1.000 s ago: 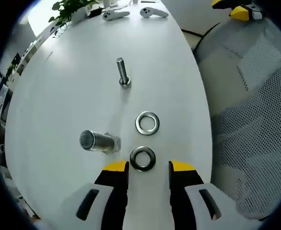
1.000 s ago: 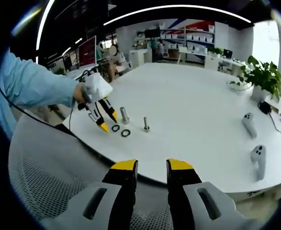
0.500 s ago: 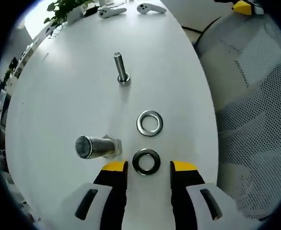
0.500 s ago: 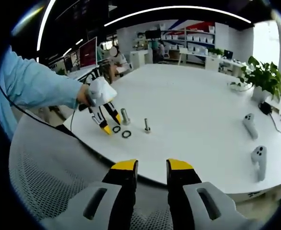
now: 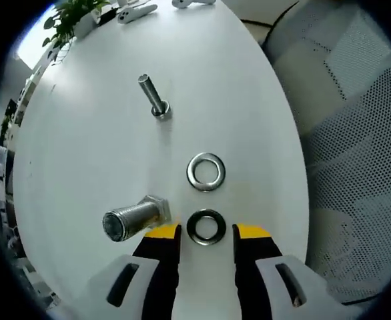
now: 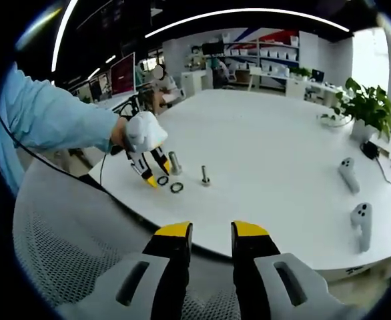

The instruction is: Place the washer onto the threaded stud by aligning its center hole with the stud, sliding it down to the base, and recovering from edge contact or off-axis alignment until the washer reaches the visible bottom stop.

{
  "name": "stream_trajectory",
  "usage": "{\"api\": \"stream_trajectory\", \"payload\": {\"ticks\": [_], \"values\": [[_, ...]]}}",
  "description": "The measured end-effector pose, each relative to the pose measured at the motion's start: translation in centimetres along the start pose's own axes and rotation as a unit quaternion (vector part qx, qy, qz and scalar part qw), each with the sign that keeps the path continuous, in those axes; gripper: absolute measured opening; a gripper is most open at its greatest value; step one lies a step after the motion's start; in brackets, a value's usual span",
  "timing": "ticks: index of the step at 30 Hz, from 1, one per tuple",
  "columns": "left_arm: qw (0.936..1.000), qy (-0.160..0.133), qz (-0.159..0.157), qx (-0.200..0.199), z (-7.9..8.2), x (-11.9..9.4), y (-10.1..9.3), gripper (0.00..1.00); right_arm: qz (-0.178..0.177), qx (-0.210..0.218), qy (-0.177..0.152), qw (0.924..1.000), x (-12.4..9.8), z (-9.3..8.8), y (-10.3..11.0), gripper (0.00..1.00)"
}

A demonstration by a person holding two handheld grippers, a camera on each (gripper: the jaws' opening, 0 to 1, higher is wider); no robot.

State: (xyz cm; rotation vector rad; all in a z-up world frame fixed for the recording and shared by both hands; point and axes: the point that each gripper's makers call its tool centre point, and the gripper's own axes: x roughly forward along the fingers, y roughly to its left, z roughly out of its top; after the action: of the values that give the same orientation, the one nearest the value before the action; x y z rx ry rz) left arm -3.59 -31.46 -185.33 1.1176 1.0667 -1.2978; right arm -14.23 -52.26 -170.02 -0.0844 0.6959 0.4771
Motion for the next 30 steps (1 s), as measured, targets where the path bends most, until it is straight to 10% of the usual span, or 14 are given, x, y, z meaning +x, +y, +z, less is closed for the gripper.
{"api": "stream_trajectory", "payload": {"ticks": [30], "values": [[0.9996, -0.013, 0.006, -0.024, -0.19, -0.21, -0.26, 0.21, 0.005, 0.005, -0.005, 1.0, 0.02, 0.17, 0.08, 0.25]]}}
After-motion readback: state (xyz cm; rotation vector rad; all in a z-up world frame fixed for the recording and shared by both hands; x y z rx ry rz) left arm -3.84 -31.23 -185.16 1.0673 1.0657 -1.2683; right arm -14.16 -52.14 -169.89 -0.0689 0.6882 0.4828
